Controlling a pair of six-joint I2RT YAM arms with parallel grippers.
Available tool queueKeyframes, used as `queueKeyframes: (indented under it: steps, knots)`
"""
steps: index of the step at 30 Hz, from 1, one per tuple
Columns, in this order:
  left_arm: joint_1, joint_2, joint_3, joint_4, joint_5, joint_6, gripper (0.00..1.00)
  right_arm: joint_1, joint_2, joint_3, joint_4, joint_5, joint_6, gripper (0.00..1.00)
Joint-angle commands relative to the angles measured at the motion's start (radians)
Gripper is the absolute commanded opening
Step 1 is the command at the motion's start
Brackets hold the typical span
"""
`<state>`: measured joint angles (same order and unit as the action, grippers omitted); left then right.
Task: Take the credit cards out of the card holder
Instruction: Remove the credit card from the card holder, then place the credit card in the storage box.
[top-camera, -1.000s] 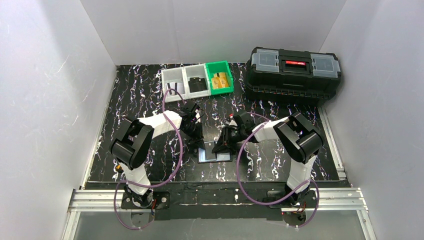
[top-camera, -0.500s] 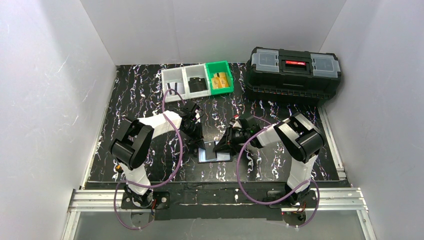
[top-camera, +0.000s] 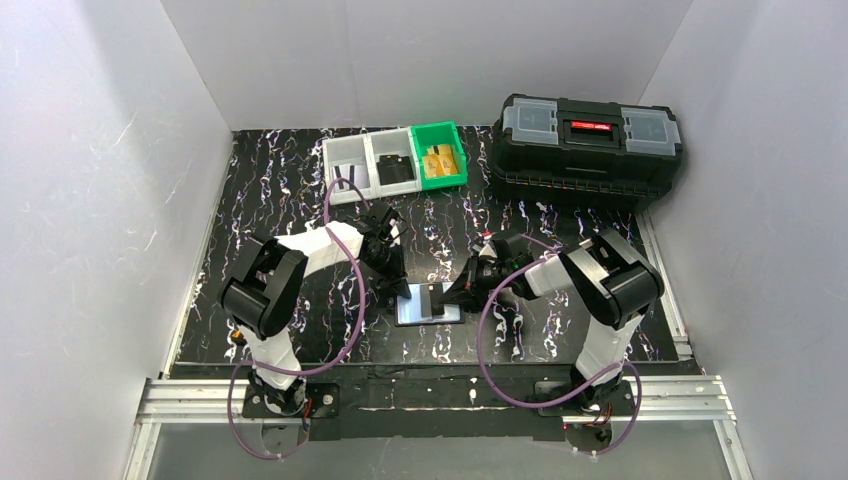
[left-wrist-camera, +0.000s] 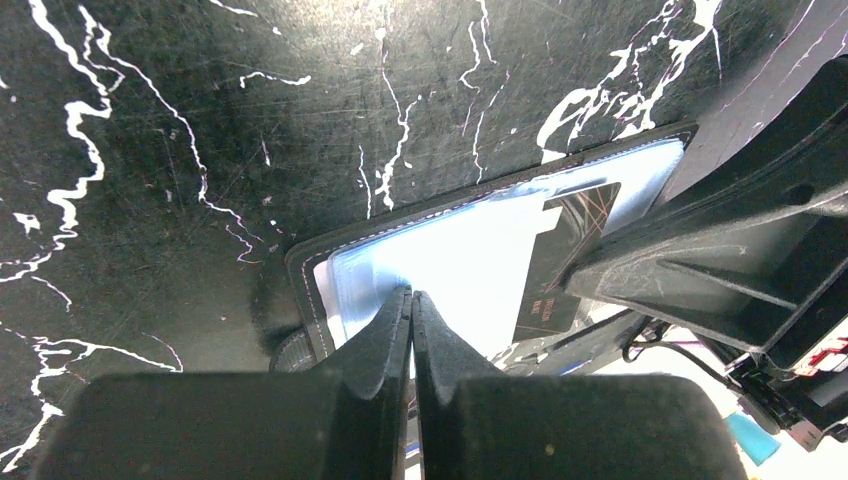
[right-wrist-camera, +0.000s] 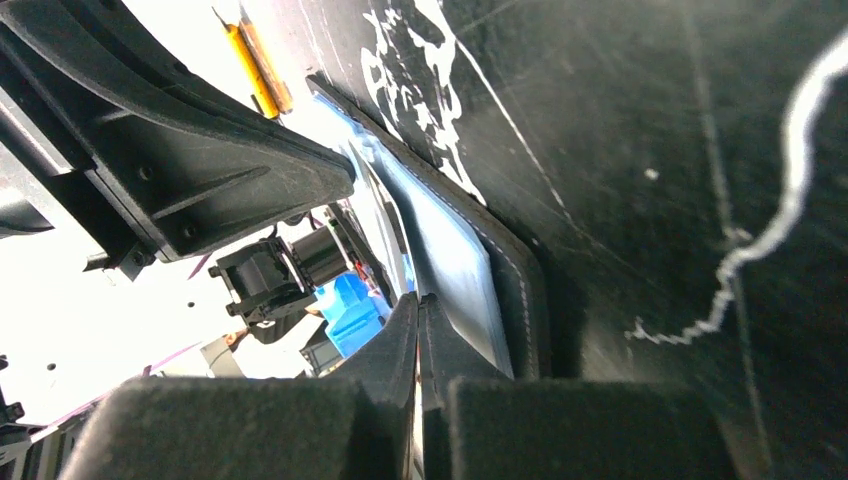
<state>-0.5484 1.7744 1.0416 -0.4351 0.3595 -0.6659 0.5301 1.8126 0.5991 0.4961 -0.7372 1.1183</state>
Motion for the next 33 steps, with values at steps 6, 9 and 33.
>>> queueKeyframes:
  steps: [6,9,33]
  knots:
    - [0.004,0.018,-0.005,-0.099,-0.064,0.045,0.0,-0.053,-0.099,-0.001,-0.175,0.05,-0.12,0.01]
    - [0.004,0.01,0.035,-0.117,-0.051,0.054,0.0,-0.062,-0.12,0.01,-0.203,0.033,-0.133,0.01]
    - [0.106,-0.109,0.18,0.104,0.463,-0.178,0.49,-0.159,-0.358,0.111,-0.178,-0.16,0.035,0.01]
